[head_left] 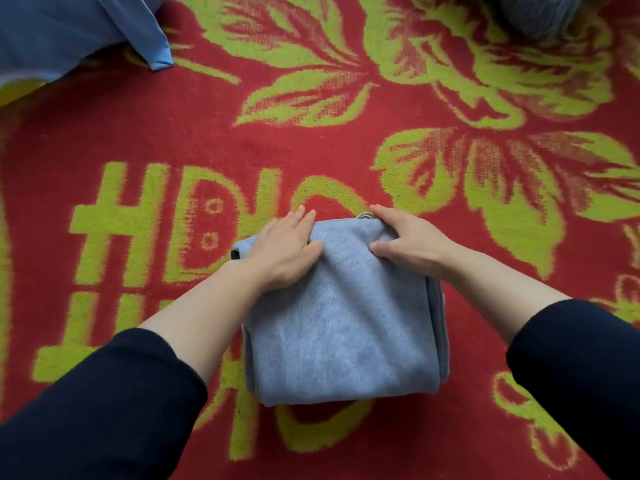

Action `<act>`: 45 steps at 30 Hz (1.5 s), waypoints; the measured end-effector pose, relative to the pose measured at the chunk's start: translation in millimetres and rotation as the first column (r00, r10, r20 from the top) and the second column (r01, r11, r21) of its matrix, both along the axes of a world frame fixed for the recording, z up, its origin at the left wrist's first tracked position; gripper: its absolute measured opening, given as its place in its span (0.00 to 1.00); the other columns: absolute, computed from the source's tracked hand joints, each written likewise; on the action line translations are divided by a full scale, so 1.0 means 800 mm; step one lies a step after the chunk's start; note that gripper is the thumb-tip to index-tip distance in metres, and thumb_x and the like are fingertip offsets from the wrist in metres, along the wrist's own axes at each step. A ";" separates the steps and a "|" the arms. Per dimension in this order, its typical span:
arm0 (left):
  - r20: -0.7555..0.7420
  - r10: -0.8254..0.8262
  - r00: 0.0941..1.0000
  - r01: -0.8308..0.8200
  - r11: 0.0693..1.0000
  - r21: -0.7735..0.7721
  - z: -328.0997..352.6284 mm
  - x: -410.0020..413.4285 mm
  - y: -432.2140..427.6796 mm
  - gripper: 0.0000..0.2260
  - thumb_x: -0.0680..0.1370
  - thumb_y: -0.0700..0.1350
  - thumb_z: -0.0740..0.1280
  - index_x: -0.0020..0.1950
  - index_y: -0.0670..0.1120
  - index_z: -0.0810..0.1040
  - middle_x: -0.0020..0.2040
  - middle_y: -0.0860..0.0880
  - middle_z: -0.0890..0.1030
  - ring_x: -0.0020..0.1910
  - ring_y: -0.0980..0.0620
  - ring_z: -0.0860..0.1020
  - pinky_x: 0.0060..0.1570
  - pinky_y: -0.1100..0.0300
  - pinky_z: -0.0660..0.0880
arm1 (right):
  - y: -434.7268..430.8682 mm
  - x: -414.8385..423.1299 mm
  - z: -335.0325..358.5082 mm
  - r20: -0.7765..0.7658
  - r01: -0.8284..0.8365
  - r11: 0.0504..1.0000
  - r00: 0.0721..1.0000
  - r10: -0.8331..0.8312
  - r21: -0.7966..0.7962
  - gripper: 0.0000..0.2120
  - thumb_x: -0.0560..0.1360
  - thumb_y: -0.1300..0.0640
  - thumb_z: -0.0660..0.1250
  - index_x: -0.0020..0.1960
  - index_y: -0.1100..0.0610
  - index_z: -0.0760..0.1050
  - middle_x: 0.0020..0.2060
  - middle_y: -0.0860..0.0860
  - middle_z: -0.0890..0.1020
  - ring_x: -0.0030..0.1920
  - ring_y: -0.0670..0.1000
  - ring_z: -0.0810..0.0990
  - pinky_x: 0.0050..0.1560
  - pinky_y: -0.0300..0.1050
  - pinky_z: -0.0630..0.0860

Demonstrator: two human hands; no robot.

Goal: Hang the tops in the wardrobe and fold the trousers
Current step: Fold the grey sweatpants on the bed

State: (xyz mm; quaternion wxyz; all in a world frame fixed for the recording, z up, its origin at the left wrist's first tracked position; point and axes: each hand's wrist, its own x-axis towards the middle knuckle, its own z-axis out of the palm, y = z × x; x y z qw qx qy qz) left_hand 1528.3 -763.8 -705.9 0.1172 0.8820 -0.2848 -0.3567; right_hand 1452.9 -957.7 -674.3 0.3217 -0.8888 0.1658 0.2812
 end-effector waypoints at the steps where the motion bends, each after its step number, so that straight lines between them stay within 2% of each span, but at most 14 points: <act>1: -0.026 0.020 0.999 -0.020 1.000 0.016 0.000 0.005 -0.003 0.27 0.81 0.49 0.52 0.79 0.47 0.49 0.79 0.47 0.48 0.77 0.50 0.49 0.75 0.54 0.47 | 0.000 0.005 -0.002 -0.024 -0.009 1.000 1.000 0.009 0.006 0.35 0.73 0.58 0.65 0.77 0.52 0.58 0.75 0.49 0.63 0.74 0.50 0.62 0.69 0.42 0.59; 4: -0.035 0.034 0.999 -0.031 0.996 0.078 0.004 0.009 -0.011 0.29 0.79 0.51 0.55 0.78 0.48 0.51 0.79 0.48 0.51 0.75 0.44 0.54 0.72 0.49 0.54 | -0.005 0.023 -0.002 -0.130 -0.005 1.000 0.991 0.008 0.020 0.38 0.69 0.57 0.69 0.76 0.51 0.59 0.71 0.49 0.69 0.69 0.52 0.68 0.63 0.43 0.66; 7: -0.020 0.058 0.998 -0.055 0.992 0.116 0.011 0.007 -0.012 0.32 0.73 0.52 0.61 0.76 0.49 0.58 0.73 0.44 0.61 0.69 0.41 0.62 0.67 0.47 0.63 | -0.007 0.034 0.005 -0.187 -0.002 1.000 0.982 0.004 0.014 0.43 0.61 0.53 0.73 0.74 0.50 0.63 0.67 0.48 0.73 0.62 0.54 0.74 0.59 0.53 0.75; 11: 0.011 0.090 0.996 -0.090 0.991 0.094 0.017 -0.013 -0.003 0.29 0.67 0.48 0.66 0.67 0.48 0.66 0.60 0.43 0.73 0.57 0.42 0.68 0.51 0.50 0.69 | 0.013 0.028 0.007 -0.223 -0.117 0.993 0.969 0.108 -0.029 0.22 0.58 0.55 0.74 0.50 0.58 0.79 0.43 0.55 0.84 0.41 0.56 0.82 0.39 0.51 0.81; 14: 0.127 0.161 0.979 -0.166 0.985 0.035 0.018 -0.047 0.011 0.20 0.66 0.47 0.66 0.57 0.48 0.68 0.54 0.45 0.75 0.53 0.43 0.68 0.44 0.53 0.64 | 0.034 0.006 0.003 -0.123 -0.164 0.979 0.981 0.150 -0.120 0.09 0.60 0.57 0.74 0.36 0.57 0.76 0.30 0.52 0.78 0.33 0.54 0.75 0.28 0.41 0.68; 16: 0.216 0.198 0.956 -0.202 0.979 -0.004 0.020 -0.072 0.021 0.18 0.67 0.47 0.66 0.56 0.48 0.68 0.54 0.46 0.74 0.55 0.43 0.68 0.45 0.53 0.62 | 0.044 -0.017 0.001 0.032 -0.152 0.971 0.987 0.160 -0.184 0.07 0.62 0.58 0.71 0.35 0.55 0.73 0.32 0.52 0.74 0.38 0.56 0.72 0.32 0.43 0.64; 20: 0.350 0.229 0.908 -0.221 0.973 -0.063 0.033 -0.120 0.039 0.18 0.68 0.47 0.66 0.57 0.48 0.69 0.53 0.49 0.72 0.55 0.45 0.66 0.45 0.54 0.58 | 0.056 -0.080 -0.007 0.310 -0.143 0.935 0.918 0.249 -0.325 0.10 0.65 0.56 0.65 0.47 0.53 0.74 0.48 0.50 0.71 0.55 0.55 0.66 0.48 0.46 0.58; 23: 0.428 0.180 0.886 -0.173 0.983 -0.056 0.049 -0.158 0.057 0.18 0.68 0.46 0.66 0.57 0.50 0.71 0.52 0.50 0.72 0.54 0.46 0.66 0.45 0.54 0.56 | 0.065 -0.131 -0.001 0.478 -0.149 0.961 0.843 0.246 -0.231 0.10 0.62 0.56 0.63 0.44 0.54 0.72 0.42 0.49 0.75 0.51 0.57 0.74 0.43 0.46 0.64; 27: 0.560 0.128 0.818 -0.103 0.992 -0.076 0.070 -0.231 0.094 0.14 0.64 0.46 0.68 0.49 0.50 0.76 0.44 0.51 0.73 0.49 0.47 0.69 0.41 0.56 0.48 | 0.084 -0.200 0.018 0.523 -0.202 0.953 0.801 0.292 -0.224 0.14 0.64 0.60 0.67 0.49 0.53 0.74 0.41 0.48 0.77 0.46 0.56 0.75 0.40 0.52 0.72; 30: 0.635 0.135 0.761 -0.144 0.989 -0.037 0.086 -0.303 0.124 0.15 0.56 0.47 0.73 0.40 0.49 0.76 0.39 0.52 0.75 0.44 0.46 0.73 0.43 0.55 0.52 | 0.107 -0.242 0.040 0.573 -0.305 0.922 0.722 0.387 -0.239 0.16 0.64 0.54 0.62 0.51 0.53 0.77 0.43 0.49 0.79 0.48 0.57 0.77 0.40 0.52 0.75; 36: 0.662 0.299 0.688 -0.273 0.951 -0.146 0.134 -0.442 0.195 0.15 0.61 0.57 0.68 0.42 0.50 0.76 0.41 0.53 0.76 0.47 0.48 0.71 0.48 0.53 0.55 | 0.164 -0.310 0.119 0.618 -0.538 0.758 0.468 0.632 -0.368 0.15 0.61 0.52 0.60 0.44 0.52 0.78 0.37 0.46 0.78 0.44 0.52 0.73 0.44 0.45 0.68; 38: 0.660 0.382 0.647 -0.312 0.922 -0.228 0.154 -0.472 0.217 0.17 0.63 0.59 0.64 0.43 0.49 0.77 0.41 0.53 0.75 0.47 0.49 0.68 0.48 0.54 0.56 | 0.184 -0.326 0.148 0.613 -0.591 0.724 0.438 0.658 -0.356 0.20 0.58 0.48 0.56 0.44 0.53 0.79 0.37 0.46 0.78 0.43 0.50 0.71 0.46 0.45 0.64; 41: 0.627 0.479 0.614 -0.377 0.876 -0.301 0.189 -0.528 0.270 0.20 0.62 0.58 0.62 0.45 0.47 0.79 0.43 0.51 0.77 0.49 0.49 0.71 0.51 0.55 0.61 | 0.235 -0.349 0.174 0.556 -0.689 0.649 0.416 0.719 -0.323 0.17 0.58 0.53 0.62 0.46 0.52 0.79 0.36 0.46 0.79 0.42 0.53 0.76 0.45 0.47 0.68; 45: 0.491 0.560 0.668 -0.545 0.817 -0.189 0.200 -0.616 0.356 0.18 0.62 0.57 0.61 0.44 0.48 0.78 0.38 0.50 0.80 0.41 0.46 0.79 0.48 0.56 0.72 | 0.334 -0.395 0.165 0.456 -0.817 0.481 0.313 0.833 -0.319 0.15 0.59 0.53 0.64 0.46 0.50 0.77 0.38 0.45 0.79 0.43 0.52 0.76 0.41 0.45 0.67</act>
